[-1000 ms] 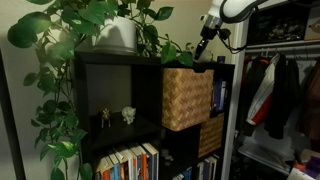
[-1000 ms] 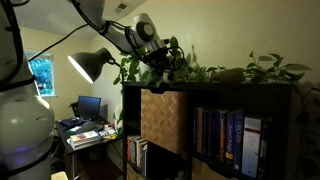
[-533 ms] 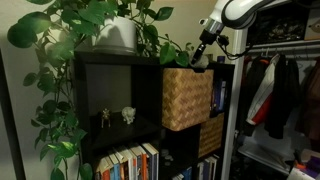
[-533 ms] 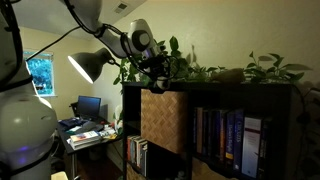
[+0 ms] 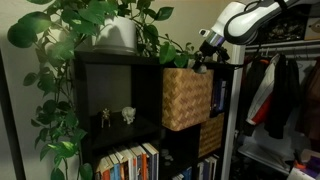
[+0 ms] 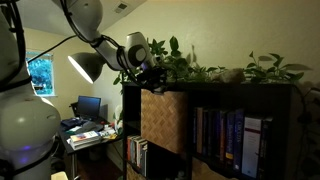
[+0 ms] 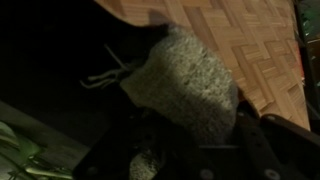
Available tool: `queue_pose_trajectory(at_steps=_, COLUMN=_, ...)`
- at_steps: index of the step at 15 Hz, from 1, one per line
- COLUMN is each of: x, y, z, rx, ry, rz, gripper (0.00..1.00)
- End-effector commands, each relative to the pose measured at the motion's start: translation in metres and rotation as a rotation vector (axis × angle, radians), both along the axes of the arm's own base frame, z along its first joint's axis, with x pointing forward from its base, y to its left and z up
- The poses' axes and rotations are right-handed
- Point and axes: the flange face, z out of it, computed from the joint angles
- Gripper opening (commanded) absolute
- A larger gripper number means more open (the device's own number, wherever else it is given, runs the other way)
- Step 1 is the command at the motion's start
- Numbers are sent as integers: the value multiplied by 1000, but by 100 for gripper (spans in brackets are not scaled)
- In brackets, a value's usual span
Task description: Put the socks in the basket
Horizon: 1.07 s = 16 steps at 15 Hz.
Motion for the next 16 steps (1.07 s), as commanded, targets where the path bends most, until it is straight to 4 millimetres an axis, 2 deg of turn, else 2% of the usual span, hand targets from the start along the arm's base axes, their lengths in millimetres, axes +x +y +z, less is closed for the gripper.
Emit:
queue_pose_trajectory(at_steps=1, x=-6, y=3, z=-24, rx=1, ry=8, rz=65, gripper=14)
queue_pose_trajectory(at_steps=2, x=-5, y=2, z=-25, rx=-7, ry=9, rz=79, gripper=58)
queue_pose_trajectory(at_steps=4, x=-2, y=-1, z=-21, rx=-23, ry=2, rz=91, gripper=59)
queue_pose_trajectory(at_steps=5, x=-2, y=-1, z=-18, rx=-32, ry=-3, rz=98, gripper=63)
queue_pose_trajectory(at_steps=10, x=3, y=-9, z=6, rx=-48, ry=-29, rz=52, gripper=97)
queue_pose_trajectory(at_steps=12, x=5, y=-10, z=15, rx=-53, ry=-41, rz=24, gripper=100)
queue_pose_trajectory(at_steps=16, x=9, y=-8, z=37, rx=-41, ry=-36, rz=-60, gripper=100)
